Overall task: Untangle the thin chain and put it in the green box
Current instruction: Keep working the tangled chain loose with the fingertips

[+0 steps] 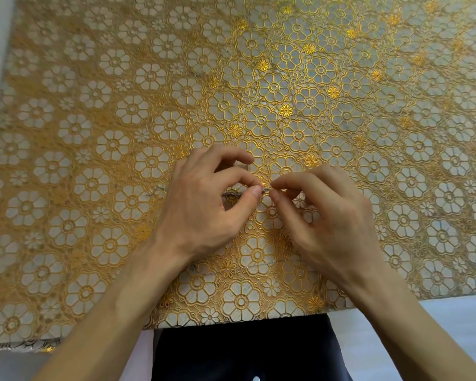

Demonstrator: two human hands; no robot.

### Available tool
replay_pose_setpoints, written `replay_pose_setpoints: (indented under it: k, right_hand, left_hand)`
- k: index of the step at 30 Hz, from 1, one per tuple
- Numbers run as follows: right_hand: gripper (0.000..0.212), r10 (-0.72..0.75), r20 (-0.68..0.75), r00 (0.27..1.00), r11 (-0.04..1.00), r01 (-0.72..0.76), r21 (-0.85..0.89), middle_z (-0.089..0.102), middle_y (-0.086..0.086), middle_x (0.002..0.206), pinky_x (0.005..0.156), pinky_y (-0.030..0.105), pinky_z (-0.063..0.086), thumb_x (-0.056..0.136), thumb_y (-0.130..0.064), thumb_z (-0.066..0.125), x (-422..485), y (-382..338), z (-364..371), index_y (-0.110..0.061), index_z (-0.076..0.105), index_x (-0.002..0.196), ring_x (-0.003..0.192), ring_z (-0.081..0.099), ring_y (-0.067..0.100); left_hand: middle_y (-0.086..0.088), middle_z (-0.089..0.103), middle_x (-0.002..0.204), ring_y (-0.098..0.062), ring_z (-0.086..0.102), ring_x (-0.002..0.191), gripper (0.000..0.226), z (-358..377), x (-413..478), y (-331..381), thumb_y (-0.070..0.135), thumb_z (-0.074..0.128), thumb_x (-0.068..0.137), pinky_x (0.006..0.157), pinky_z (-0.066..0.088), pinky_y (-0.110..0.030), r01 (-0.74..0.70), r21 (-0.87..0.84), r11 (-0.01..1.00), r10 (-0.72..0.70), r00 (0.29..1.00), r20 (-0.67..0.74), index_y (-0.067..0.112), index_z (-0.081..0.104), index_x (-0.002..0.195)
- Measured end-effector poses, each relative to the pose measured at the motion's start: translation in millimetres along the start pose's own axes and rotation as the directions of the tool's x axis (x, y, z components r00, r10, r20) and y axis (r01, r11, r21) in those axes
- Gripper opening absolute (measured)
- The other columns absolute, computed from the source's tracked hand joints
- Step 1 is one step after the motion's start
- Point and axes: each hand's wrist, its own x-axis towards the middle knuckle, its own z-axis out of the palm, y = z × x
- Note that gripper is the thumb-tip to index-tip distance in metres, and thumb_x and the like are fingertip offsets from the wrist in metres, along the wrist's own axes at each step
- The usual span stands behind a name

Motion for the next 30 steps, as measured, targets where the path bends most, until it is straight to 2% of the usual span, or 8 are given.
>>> replay_pose_setpoints:
  k: [5,16,21,26,30]
  right_hand:
    - [0.012,-0.084,0.039,0.996,0.993,0.087,-0.083,0.065,0.003,0.085,0.069,0.04,0.048,0.095,-0.025,0.068,3,1,3,-0.015,0.074,0.097,0.077,0.058,0.028]
    - [0.015,-0.002,0.214,0.977,0.983,0.041,-0.18,0.058,0.002,0.087,0.068,0.047,0.044,0.097,-0.027,0.052,7,-2,4,-0.015,0.061,0.094,0.078,0.05,0.026]
    - [0.02,0.061,0.24,0.969,0.989,-0.026,-0.146,0.056,-0.006,0.09,0.076,0.043,0.04,0.099,-0.034,0.04,6,-3,1,-0.021,0.054,0.094,0.083,0.052,0.022]
    - [0.016,0.094,0.154,0.984,0.992,-0.08,-0.094,0.058,-0.01,0.09,0.077,0.042,0.04,0.096,-0.037,0.05,6,1,0,-0.025,0.06,0.096,0.085,0.055,0.02]
    - [0.025,0.099,0.128,0.987,0.994,-0.093,-0.054,0.059,-0.012,0.088,0.075,0.043,0.044,0.092,-0.048,0.06,8,1,2,-0.029,0.07,0.106,0.083,0.054,0.018]
  left_hand:
    - [0.014,0.063,0.117,-0.008,0.053,0.103,0.018,1,0,-1,0.042,0.061,0.088,0.089,0.037,-0.034,-0.012,0.02,1.0,0.012,1.0,-0.001,0.03,0.074,0.088]
    - [0.011,0.063,0.12,-0.014,0.057,0.106,0.02,-3,6,-6,0.041,0.059,0.094,0.086,0.043,-0.039,-0.061,0.091,0.994,0.057,0.997,0.043,0.026,0.071,0.094]
    - [0.009,0.062,0.119,-0.013,0.057,0.11,0.024,-5,11,-10,0.041,0.053,0.098,0.086,0.047,-0.041,-0.062,0.083,0.995,0.058,0.997,0.048,0.022,0.068,0.097]
    - [0.018,0.06,0.121,-0.005,0.053,0.113,0.03,-5,12,-7,0.048,0.046,0.098,0.09,0.043,-0.038,-0.006,0.024,1.0,0.004,0.999,0.05,0.026,0.068,0.096]
    - [0.021,0.059,0.121,-0.004,0.051,0.112,0.033,-4,12,-9,0.051,0.043,0.099,0.09,0.041,-0.036,-0.001,0.022,1.0,-0.001,0.998,0.059,0.027,0.066,0.095]
